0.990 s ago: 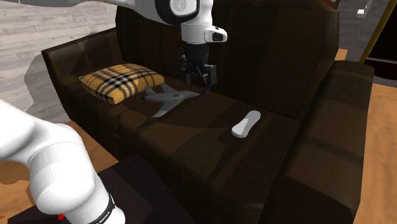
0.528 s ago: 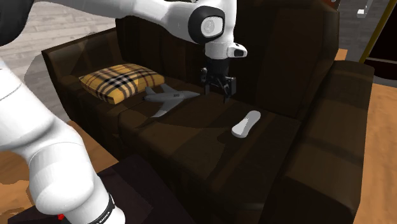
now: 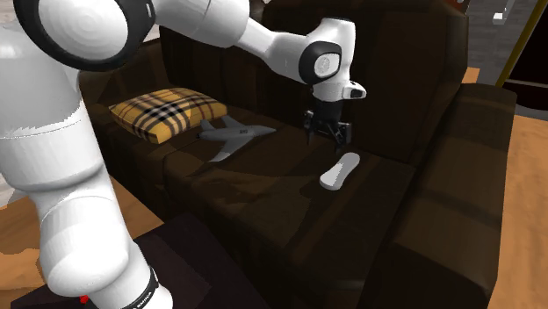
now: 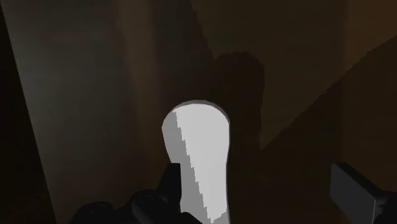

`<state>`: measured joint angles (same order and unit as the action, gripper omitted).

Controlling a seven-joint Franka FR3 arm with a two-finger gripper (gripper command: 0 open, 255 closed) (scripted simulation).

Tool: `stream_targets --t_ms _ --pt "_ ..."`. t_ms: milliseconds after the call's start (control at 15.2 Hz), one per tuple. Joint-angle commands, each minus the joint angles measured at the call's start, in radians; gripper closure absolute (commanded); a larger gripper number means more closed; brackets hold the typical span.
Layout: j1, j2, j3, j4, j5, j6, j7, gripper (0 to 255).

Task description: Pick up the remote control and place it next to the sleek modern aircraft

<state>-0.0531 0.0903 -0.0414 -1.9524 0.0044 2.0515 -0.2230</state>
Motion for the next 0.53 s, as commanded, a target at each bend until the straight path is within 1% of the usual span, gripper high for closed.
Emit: stream_targets --t_ms 0,396,462 --pt "-0.002 0.084 -0.002 0.067 -0.003 0.015 -0.01 0" --pt "-0.017 0.321 -0.007 0.292 -0.011 0.019 -0.045 0" --pt "-0.017 0.326 -0.007 0.285 -0.011 0.031 -0.046 0"
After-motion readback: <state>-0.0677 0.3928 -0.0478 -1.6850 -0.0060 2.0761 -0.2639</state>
